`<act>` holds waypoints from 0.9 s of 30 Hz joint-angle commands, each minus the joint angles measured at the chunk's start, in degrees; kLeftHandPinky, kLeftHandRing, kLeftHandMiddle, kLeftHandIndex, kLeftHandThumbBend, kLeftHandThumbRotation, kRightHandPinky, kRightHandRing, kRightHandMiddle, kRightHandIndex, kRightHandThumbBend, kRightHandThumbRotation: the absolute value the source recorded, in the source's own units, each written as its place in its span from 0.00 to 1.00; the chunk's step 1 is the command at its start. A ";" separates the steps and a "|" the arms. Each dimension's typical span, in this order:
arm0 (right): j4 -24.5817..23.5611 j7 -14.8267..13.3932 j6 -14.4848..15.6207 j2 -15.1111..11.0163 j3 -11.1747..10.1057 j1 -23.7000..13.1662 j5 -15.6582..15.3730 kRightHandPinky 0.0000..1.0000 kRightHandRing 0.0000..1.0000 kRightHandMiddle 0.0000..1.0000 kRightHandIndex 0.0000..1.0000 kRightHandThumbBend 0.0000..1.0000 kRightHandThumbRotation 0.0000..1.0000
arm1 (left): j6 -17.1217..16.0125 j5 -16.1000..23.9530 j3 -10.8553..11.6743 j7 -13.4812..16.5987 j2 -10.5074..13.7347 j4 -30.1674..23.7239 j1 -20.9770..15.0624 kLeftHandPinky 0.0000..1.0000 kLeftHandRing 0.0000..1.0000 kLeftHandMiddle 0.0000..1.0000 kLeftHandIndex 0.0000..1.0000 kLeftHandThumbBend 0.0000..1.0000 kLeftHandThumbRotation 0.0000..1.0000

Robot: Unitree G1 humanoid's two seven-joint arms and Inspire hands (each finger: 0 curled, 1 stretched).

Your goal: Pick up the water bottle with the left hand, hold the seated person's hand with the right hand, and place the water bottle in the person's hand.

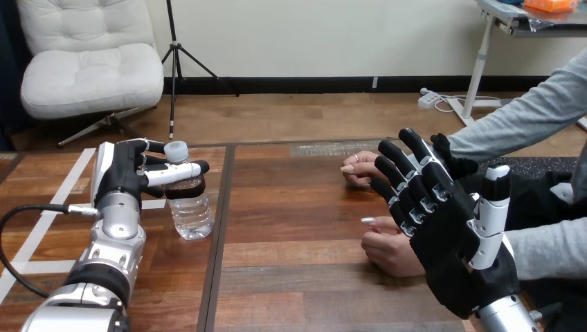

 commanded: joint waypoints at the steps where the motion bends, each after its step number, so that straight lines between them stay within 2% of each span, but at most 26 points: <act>1: -0.77 -0.14 -0.84 0.13 -0.39 -2.93 -0.01 1.00 1.00 0.97 1.00 0.90 1.00 | -3.30 0.42 -0.43 -0.33 1.53 -3.23 -3.88 0.36 0.41 0.48 0.52 0.72 0.00; 20: -0.58 -0.04 -0.85 0.17 -0.47 -3.12 0.26 1.00 1.00 0.97 1.00 0.90 1.00 | -4.90 0.88 -0.81 -1.24 1.88 -3.75 -3.75 0.38 0.43 0.48 0.50 0.71 0.00; 27: -0.57 -0.18 -0.85 0.24 -0.39 -3.19 0.12 1.00 1.00 0.97 1.00 0.90 1.00 | -5.69 2.02 -1.72 -1.13 2.31 -3.92 -3.53 0.38 0.43 0.48 0.50 0.71 0.00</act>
